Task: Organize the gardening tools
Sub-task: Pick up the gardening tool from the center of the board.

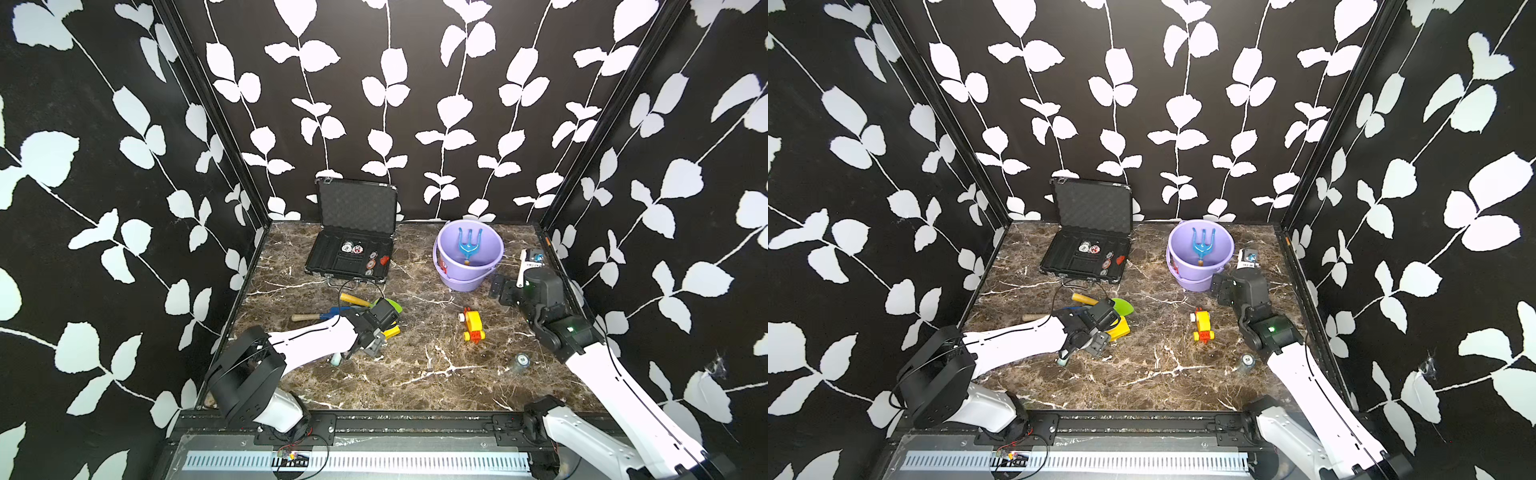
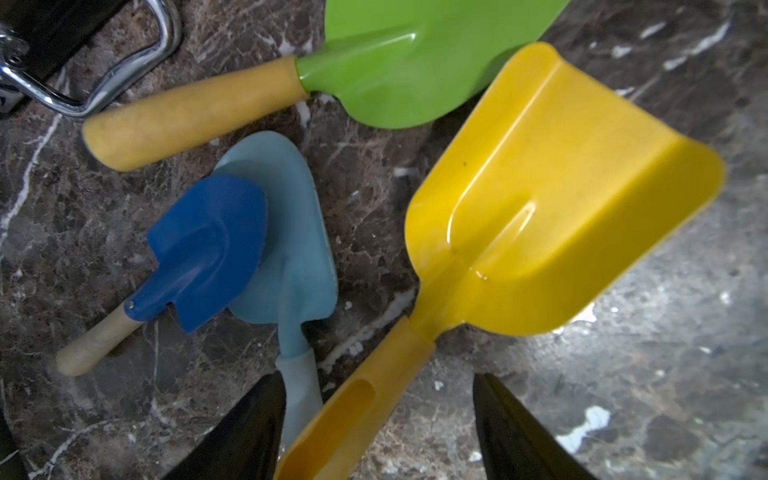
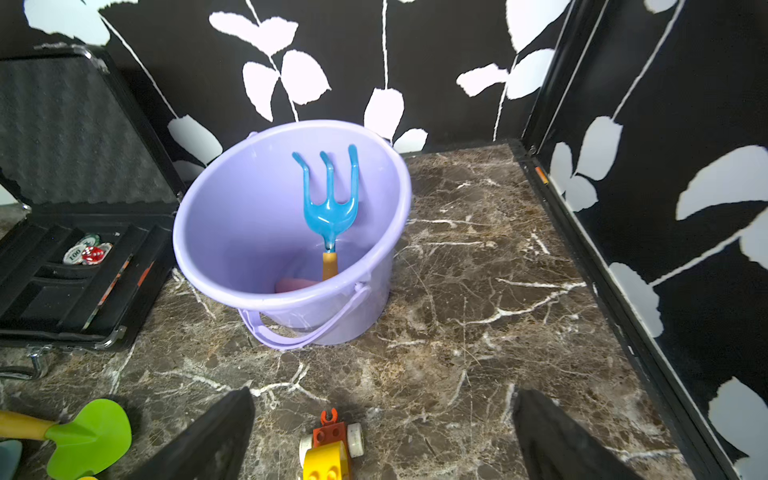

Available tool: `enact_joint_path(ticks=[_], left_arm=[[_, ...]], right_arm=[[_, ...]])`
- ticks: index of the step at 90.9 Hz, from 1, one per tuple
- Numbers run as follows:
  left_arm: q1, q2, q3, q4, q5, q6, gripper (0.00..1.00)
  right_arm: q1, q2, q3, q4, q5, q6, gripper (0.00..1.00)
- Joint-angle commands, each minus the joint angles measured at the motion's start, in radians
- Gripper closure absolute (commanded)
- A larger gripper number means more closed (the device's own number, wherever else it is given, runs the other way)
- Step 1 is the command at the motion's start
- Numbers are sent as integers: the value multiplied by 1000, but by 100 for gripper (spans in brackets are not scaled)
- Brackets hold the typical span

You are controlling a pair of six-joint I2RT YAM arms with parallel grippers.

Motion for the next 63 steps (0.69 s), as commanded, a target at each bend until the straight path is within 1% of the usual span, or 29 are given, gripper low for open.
enact_joint_path(ticks=[1,19,26,31,49,63], left_arm=[[9,16,15,-40,67,-5,27],[8,66,-4,3,130,-18,34],[9,91,-4,18,151,-18,42],[9,106,0,37,175,-14,46],[7,133,10,101,221,-1,47],[7,151,4,161,265,4,54]], right_arm=[[-4,-32,-17,-10,47,10,1],[-4,-48,-23,-6,29,14,1],[-3,-37,-22,-5,22,17,1],[-3,-28,-19,-3,14,17,1],[-2,5,-11,-1,0,22,1],[-4,6,-10,-1,-14,29,1]])
